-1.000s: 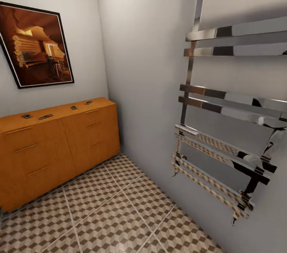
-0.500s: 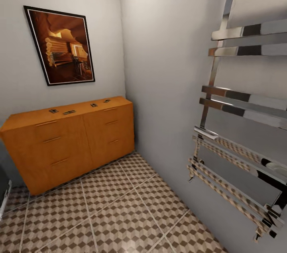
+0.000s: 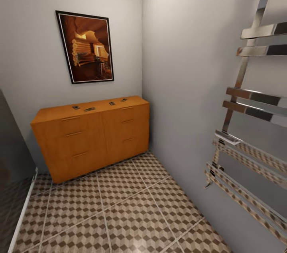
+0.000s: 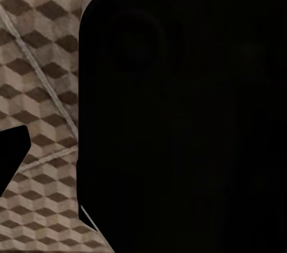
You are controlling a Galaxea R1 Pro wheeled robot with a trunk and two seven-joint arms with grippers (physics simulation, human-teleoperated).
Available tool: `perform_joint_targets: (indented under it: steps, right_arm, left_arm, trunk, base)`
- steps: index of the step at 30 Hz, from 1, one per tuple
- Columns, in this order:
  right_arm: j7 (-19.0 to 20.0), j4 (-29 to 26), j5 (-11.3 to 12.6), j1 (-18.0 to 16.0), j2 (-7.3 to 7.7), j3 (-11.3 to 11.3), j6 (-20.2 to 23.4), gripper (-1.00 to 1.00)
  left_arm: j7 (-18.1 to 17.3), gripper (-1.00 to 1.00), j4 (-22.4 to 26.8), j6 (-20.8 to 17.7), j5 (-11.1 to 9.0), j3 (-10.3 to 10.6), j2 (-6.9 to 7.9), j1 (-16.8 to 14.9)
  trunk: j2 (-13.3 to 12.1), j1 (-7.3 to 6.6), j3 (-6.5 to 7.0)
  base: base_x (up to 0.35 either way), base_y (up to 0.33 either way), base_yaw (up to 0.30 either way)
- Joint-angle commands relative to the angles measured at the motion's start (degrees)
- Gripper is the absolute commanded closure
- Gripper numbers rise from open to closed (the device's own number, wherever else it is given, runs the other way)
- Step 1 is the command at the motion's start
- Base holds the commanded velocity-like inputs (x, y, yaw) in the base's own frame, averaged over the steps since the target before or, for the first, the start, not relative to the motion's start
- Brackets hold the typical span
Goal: Take the four mousetraps from the cabinet in the bathroom and place them on the bathroom floor. Make sure all four end up on the same floor surface, and ensure that at least two of them are either under or directly next to the same bathroom sink.
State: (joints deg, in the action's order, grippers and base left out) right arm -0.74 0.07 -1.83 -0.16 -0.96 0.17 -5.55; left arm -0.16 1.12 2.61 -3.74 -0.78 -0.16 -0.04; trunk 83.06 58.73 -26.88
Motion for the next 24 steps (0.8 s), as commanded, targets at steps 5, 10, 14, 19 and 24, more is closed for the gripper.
perform_joint_targets:
  steps: [5,10,14,19,24]
  right_arm:
    - [-0.1,0.0,-0.2,0.0,-0.01,0.0,-0.2,-1.0]
    - [-0.1,0.0,-0.2,0.0,-0.02,0.0,-0.2,-1.0]
    - [-0.1,0.0,-0.2,0.0,-0.02,0.0,-0.2,-1.0]
    - [-0.1,0.0,-0.2,0.0,-0.02,0.0,-0.2,-1.0]
    - [-0.1,0.0,-0.2,0.0,-0.01,0.0,-0.2,-1.0]
  left_arm:
    - [0.0,-1.0,0.0,0.1,-0.4,-0.1,-0.01,0.0]
    - [0.0,-1.0,0.0,0.1,-0.4,0.0,-0.01,0.0]
    - [0.0,-1.0,0.0,0.1,-0.4,0.0,-0.01,0.0]
    - [0.0,-1.0,0.0,0.1,-0.4,0.0,-0.01,0.0]
    - [0.0,-1.0,0.0,0.1,-0.4,0.0,-0.01,0.0]
  trunk:
    - [0.0,0.0,-0.05]
    - [0.0,0.0,-0.05]
    - [0.0,0.0,-0.05]
    - [0.0,0.0,-0.05]
    - [0.0,0.0,-0.05]
  base:
    - [0.0,0.0,0.273]
    - [0.0,0.0,0.273]
    - [0.0,0.0,0.274]
    - [0.0,0.0,0.274]
    - [0.0,0.0,0.273]
